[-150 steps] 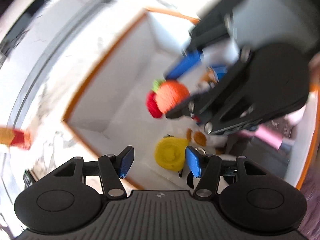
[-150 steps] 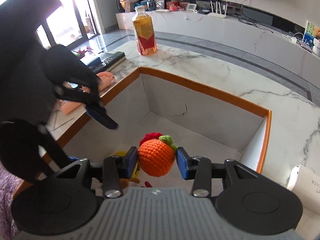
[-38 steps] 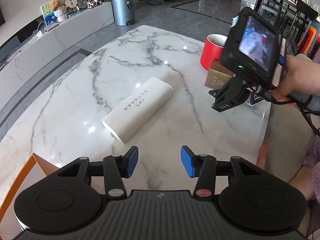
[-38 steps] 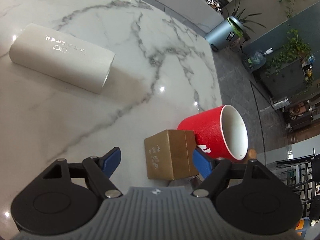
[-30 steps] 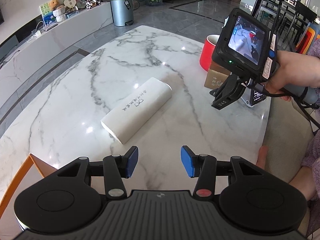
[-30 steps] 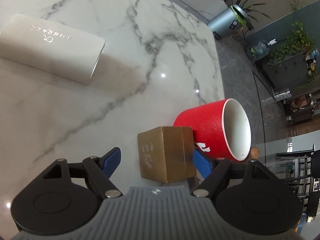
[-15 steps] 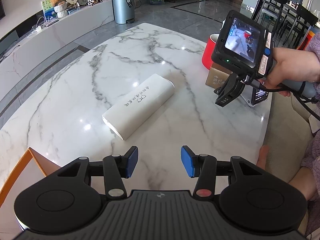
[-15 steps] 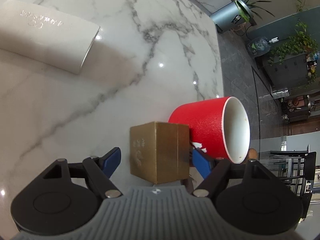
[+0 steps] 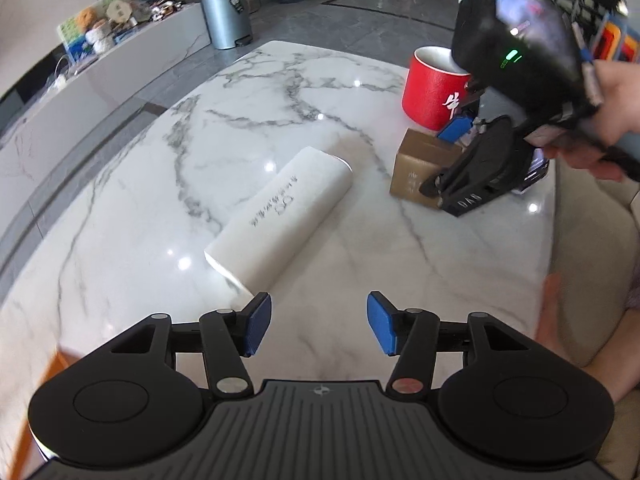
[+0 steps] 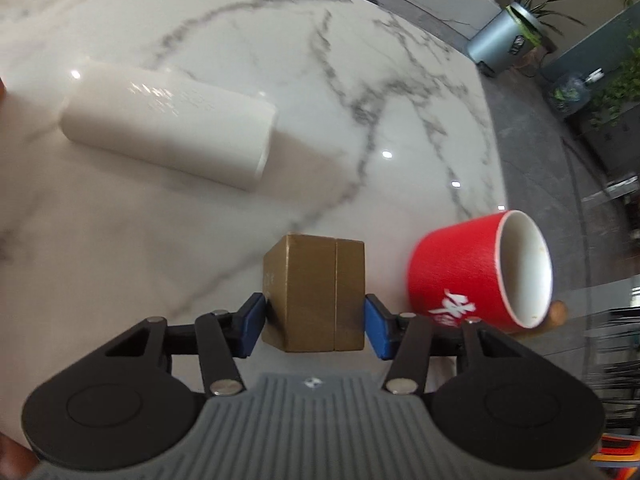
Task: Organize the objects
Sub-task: 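Grasp the white glasses case with the left gripper while the right holds the brown box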
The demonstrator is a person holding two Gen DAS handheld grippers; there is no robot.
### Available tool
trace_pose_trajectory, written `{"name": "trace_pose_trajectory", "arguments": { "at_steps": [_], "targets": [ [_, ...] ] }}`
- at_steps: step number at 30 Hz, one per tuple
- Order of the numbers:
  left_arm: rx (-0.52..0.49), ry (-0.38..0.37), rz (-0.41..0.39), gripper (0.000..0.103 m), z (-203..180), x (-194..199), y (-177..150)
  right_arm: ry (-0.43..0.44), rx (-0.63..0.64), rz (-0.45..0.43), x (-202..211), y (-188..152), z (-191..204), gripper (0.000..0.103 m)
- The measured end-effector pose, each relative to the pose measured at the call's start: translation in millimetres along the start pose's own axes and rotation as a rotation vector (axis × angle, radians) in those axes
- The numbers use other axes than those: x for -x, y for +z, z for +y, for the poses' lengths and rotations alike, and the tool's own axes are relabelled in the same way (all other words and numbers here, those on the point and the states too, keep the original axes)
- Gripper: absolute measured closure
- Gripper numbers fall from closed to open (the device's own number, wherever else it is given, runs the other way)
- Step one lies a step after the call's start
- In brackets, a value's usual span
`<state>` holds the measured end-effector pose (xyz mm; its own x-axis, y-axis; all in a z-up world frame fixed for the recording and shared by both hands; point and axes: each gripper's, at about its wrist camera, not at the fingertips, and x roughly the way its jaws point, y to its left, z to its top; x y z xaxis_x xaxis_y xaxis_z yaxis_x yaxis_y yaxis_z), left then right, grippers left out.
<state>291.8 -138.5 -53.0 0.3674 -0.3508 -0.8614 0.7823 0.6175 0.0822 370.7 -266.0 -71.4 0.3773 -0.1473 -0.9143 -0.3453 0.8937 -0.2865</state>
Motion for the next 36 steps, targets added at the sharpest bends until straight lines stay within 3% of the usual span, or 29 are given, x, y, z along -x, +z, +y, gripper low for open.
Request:
{"name": "trace_pose_trajectory", "arguments": {
  "at_steps": [3,6,10,16,24,30,36],
  "targets": [
    [-0.074,0.019,0.020,0.035,-1,-18,14,0.086,-0.042,-0.026,5,0,1,0.050],
    [-0.213,0.031,0.058,0.023,-7,-41,26,0.154,-0.080,-0.055,9,-4,2,0.050],
    [-0.331,0.061,0.098,0.022,-8,-73,41,0.231,-0.141,-0.090,8,-12,-3,0.055],
    [-0.341,0.025,0.138,0.020,5,-102,61,0.292,-0.203,-0.119,2,-16,-13,0.053],
    [-0.336,-0.020,0.188,0.017,15,-129,74,0.311,-0.232,-0.150,-2,-19,-14,0.049],
    [-0.230,-0.074,0.180,0.011,22,-136,80,0.329,-0.257,-0.160,-5,-24,-18,0.052],
    [-0.166,-0.062,0.185,0.026,16,-127,70,0.342,-0.268,-0.157,-2,-31,-17,0.054]
  ]
}}
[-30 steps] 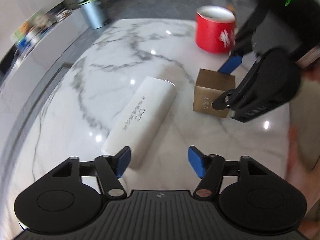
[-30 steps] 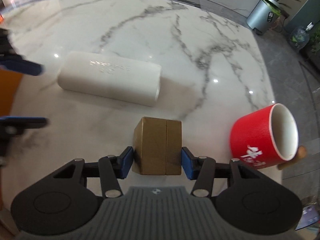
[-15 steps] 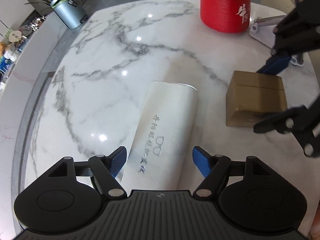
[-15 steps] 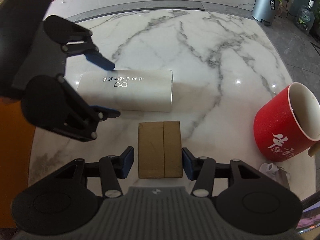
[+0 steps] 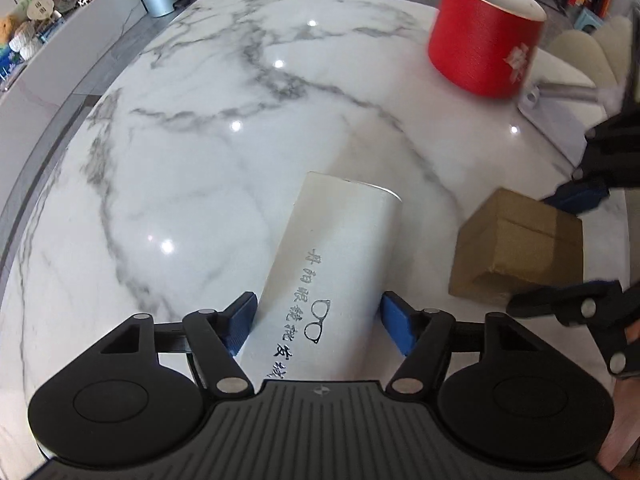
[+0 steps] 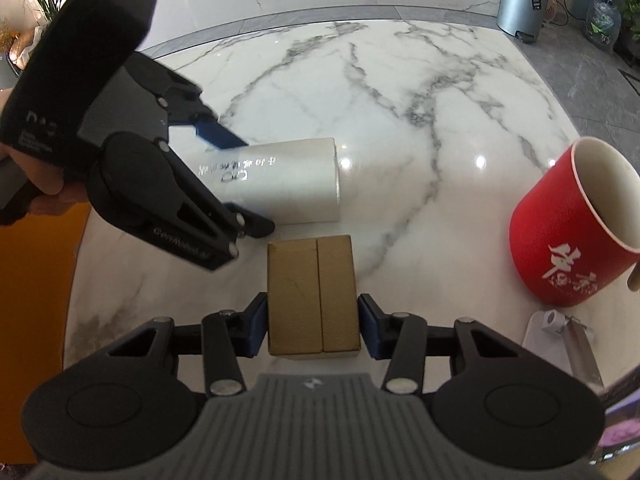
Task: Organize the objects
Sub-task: 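Grasp the white glasses case with the left gripper while the right holds the brown box, then carry the glasses case and brown box over the box and lower them inside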
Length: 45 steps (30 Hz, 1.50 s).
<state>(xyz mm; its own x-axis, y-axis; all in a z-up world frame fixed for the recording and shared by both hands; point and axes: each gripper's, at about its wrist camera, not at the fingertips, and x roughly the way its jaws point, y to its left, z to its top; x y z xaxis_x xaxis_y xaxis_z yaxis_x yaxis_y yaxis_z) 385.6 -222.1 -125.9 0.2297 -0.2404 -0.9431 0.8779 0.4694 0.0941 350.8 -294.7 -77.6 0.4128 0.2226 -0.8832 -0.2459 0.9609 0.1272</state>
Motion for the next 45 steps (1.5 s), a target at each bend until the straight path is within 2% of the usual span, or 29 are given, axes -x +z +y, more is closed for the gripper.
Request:
{"name": "trace_pose_trajectory", "arguments": {
  "at_steps": [1,8,11,15,17,19,27,35,40,45],
  "targets": [
    [0.002,-0.004,-0.001,0.029,-5,2,-4,0.004,0.001,0.001,1,-2,1,0.054],
    [0.025,0.012,0.002,0.030,-49,21,-40,0.003,0.013,0.005,11,-26,12,0.054],
    [0.066,0.029,-0.019,0.030,-62,26,-52,-0.003,0.013,0.006,15,-36,15,0.054],
    [0.111,0.075,-0.025,0.030,-78,30,-53,-0.032,0.027,-0.014,17,-43,21,0.055],
    [0.113,0.092,-0.033,0.031,-85,34,-56,-0.015,0.008,-0.007,19,-45,21,0.055],
    [0.156,0.088,-0.052,0.031,-84,42,-59,-0.004,-0.005,-0.012,26,-48,22,0.055],
    [0.176,0.125,-0.153,0.031,-92,97,-67,0.002,-0.001,-0.075,65,-55,34,0.055],
    [0.125,0.222,-0.237,0.031,-99,175,-83,0.007,0.068,-0.193,120,-50,68,0.055],
    [0.096,0.312,-0.236,0.031,-94,221,-107,0.064,0.129,-0.277,150,-42,105,0.055],
    [0.096,0.381,-0.199,0.031,-78,247,-145,0.160,0.213,-0.295,161,-31,147,0.055]
  ]
}}
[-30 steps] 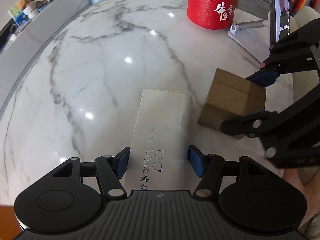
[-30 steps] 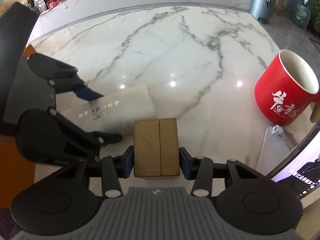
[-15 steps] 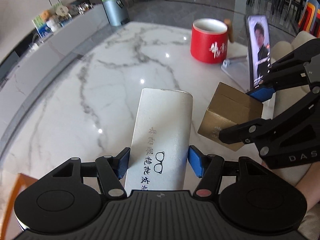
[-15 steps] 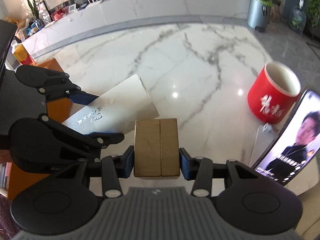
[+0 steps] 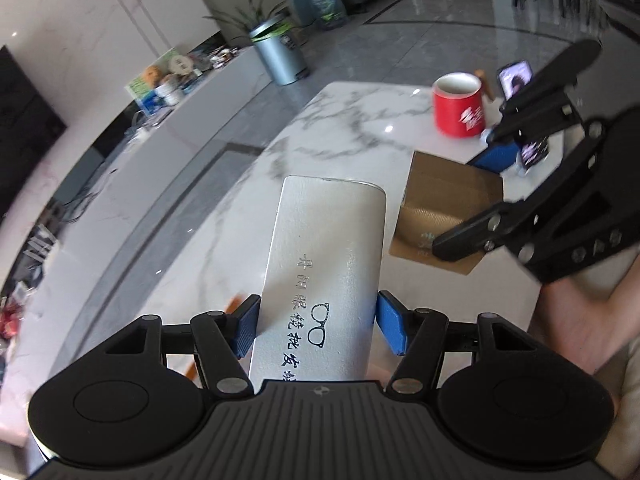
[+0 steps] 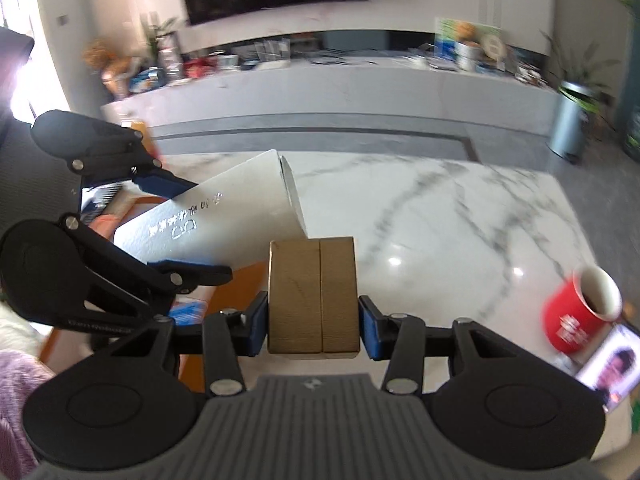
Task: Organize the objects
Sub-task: 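Carry the glasses case and brown box over the box and lower them inside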
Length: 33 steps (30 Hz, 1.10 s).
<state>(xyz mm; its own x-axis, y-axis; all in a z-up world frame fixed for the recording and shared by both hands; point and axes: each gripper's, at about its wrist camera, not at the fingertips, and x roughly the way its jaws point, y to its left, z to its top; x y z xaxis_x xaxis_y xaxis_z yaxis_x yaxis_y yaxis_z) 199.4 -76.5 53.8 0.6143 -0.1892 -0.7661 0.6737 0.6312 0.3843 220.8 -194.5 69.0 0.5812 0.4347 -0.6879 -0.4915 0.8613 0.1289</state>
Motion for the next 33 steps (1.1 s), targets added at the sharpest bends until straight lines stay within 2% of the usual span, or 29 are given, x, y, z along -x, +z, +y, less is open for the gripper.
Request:
{"name": "trace_pose_trajectory", "arguments": {
  "at_steps": [4,8,12,17,26,29,33],
  "targets": [
    [-0.033,0.054,0.052,0.031,20,-3,-28,0.086,0.041,-0.006,-11,21,30,0.055],
    [-0.067,0.075,0.115,0.031,32,-34,-49,0.124,0.090,0.007,-30,37,59,0.055],
    [-0.155,0.056,0.151,0.031,34,-67,-64,0.120,0.126,0.031,-51,47,75,0.055],
    [-0.256,0.025,0.177,0.031,39,-99,-81,0.129,0.111,0.074,-80,59,70,0.055],
    [-0.309,-0.054,0.231,0.031,61,-153,-102,0.170,0.049,0.130,-132,72,65,0.055],
    [-0.322,-0.095,0.246,0.031,66,-164,-103,0.167,0.072,0.129,-143,73,68,0.055],
    [-0.377,-0.094,0.281,0.030,65,-178,-106,0.164,0.107,0.126,-149,77,74,0.056]
  ]
}}
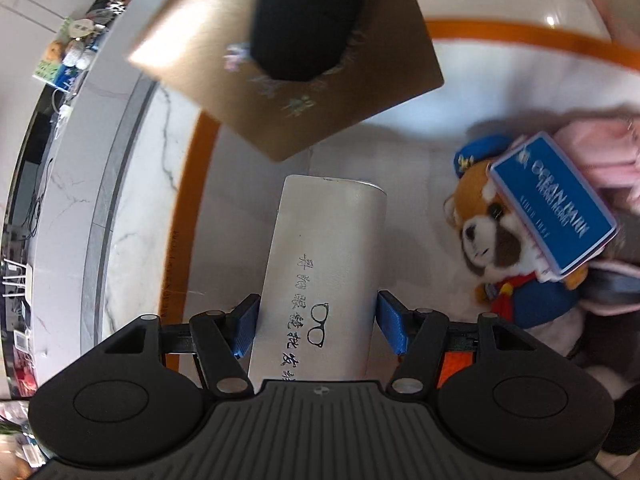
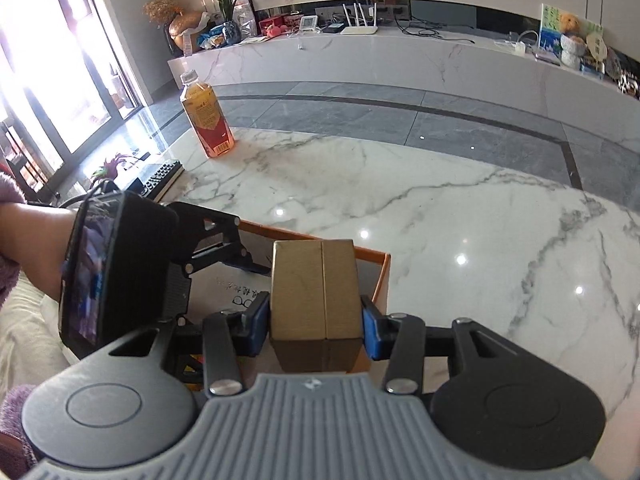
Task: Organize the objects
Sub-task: 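Carry the glasses case and brown box over the box and lower them inside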
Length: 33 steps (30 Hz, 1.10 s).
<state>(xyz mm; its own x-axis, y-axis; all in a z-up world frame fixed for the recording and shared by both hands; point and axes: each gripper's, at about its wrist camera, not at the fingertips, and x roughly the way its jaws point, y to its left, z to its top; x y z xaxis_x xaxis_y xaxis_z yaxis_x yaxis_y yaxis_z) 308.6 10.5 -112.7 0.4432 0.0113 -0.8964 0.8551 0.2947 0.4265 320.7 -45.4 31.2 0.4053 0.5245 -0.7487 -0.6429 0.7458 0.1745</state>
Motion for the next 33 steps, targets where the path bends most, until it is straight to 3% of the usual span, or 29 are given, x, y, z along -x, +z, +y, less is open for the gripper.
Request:
{"name": "trace_pose_trajectory", "arguments": {
  "at_steps": [5,12,15,21,28,33],
  "targets": [
    [-0.020,0.008,0.031,0.030,-1,-14,-3,-0.011,-0.004,0.027,-13,5,2,0.056],
    [0.054,0.018,0.028,0.027,1,-19,-8,-0.038,-0.003,0.063,-29,2,8,0.056],
    [0.094,0.028,0.063,0.023,1,-25,-11,-0.096,0.010,0.075,-34,-1,12,0.056],
    [0.170,0.070,0.041,0.024,7,-16,-23,-0.154,0.039,0.106,-43,-5,23,0.056],
    [0.371,0.058,-0.025,0.025,24,-5,-35,-0.279,0.091,0.122,-60,-6,40,0.056],
    [0.376,0.079,-0.055,0.028,30,-4,-37,-0.385,0.133,0.119,-75,-11,57,0.056]
  ]
}}
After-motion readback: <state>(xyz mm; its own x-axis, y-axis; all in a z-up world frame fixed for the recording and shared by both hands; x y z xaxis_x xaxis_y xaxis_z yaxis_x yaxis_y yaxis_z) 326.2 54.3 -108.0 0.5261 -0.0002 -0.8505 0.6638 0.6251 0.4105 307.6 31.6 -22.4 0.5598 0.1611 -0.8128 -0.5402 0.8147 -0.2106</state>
